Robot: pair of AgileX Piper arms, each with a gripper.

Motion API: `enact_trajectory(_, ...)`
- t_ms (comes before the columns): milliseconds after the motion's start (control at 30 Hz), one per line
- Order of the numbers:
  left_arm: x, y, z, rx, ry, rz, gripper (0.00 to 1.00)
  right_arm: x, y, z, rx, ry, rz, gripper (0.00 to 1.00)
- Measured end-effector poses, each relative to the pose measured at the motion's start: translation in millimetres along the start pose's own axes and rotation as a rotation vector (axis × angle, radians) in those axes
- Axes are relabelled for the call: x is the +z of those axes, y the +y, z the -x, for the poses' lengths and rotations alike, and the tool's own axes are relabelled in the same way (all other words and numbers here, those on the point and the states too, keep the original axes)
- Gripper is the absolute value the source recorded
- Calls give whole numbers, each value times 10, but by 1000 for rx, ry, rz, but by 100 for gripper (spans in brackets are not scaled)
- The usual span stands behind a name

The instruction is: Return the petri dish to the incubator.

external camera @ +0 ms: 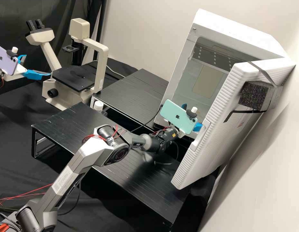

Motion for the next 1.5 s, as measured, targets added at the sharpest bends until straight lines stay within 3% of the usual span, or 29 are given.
enact_trajectory(300, 0, 0, 0, 0, 0, 0, 100, -11, 44, 151, -11, -19, -11, 100)
enact_trajectory(600, 0, 0, 0, 0, 0, 0, 100, -79, 151, 567, 8, -1, -22, 100)
enact_trajectory(867, 0, 0, 0, 0, 0, 0, 100, -241, 325, 1135, 98, 96, -22, 100)
enact_trajectory(1067, 0, 0, 0, 0, 0, 0, 100, -289, 248, 1782, 152, 144, -13, 100)
enact_trajectory(1300, 0, 0, 0, 0, 0, 0, 100, -350, -55, 2511, 99, 64, -40, 100)
enact_trajectory(1433, 0, 0, 0, 0, 0, 0, 100, -507, -223, 2956, 88, 55, -37, 100)
enact_trajectory(1500, 0, 0, 0, 0, 0, 0, 100, -603, -306, 3159, 63, 87, -39, 100)
